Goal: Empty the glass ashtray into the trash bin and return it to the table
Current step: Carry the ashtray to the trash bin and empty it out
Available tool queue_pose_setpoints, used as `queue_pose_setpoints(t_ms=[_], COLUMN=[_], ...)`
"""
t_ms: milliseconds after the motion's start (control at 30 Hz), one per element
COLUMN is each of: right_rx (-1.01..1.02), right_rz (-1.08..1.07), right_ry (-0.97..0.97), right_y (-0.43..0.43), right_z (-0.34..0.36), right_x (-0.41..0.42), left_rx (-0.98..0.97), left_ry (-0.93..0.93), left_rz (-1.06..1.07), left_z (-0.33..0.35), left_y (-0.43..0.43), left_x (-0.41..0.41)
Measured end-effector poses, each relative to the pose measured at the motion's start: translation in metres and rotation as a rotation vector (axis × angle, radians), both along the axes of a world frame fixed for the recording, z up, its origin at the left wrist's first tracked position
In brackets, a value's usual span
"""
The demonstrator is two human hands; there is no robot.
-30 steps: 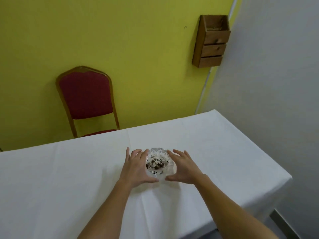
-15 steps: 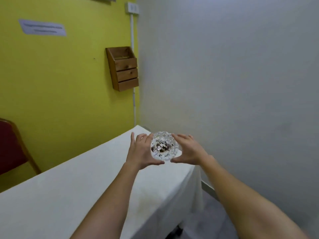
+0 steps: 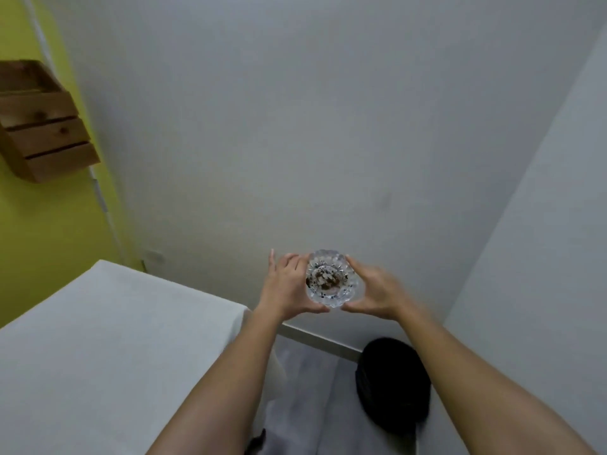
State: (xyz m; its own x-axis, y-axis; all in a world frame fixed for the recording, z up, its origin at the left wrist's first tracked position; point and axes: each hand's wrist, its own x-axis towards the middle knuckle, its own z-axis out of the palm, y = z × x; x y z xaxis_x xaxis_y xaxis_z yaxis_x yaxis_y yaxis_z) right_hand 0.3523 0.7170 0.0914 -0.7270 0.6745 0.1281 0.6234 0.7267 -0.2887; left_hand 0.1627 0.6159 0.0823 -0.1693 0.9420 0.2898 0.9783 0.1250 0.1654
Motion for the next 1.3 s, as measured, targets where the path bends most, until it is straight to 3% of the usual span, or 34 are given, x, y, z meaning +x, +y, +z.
queue_pose_setpoints(t_ms=[433, 633, 733, 1033, 1167, 1300], right_rx=[-0.127, -0.317, -0.381, -0.541, -0.814, -0.925], right_rz=[-0.392, -0.559, -0.604, -0.696, -0.721, -0.831], right_ry=[0.041, 0.205, 0.29, 0.298, 0.531, 0.784], right_y=[0.06, 0.068, 0.067, 0.085, 0.1, 0.122], right_z=[-0.06, -0.072, -0.079, -0.112, -0.149, -0.225], right_x=[0.052, 0.067, 0.077, 0.112, 0.123, 0.13], left_rx=[-0.142, -0.182, -0.204, -0.262, -0.24, -0.183], left_ry=[-0.037, -0.037, -0.057, -0.059, -0.091, -0.095], left_rz=[-0.359, -0.533, -0.584, -0.645, -0.636, -0.647], left_z=[-0.053, -0.071, -0.084, -0.117, -0.16, -0.253], left_y=[0.138, 0.186, 0.199, 0.225, 0.24, 0.265], left_x=[0.028, 0.046, 0.06, 0.097, 0.11, 0.123])
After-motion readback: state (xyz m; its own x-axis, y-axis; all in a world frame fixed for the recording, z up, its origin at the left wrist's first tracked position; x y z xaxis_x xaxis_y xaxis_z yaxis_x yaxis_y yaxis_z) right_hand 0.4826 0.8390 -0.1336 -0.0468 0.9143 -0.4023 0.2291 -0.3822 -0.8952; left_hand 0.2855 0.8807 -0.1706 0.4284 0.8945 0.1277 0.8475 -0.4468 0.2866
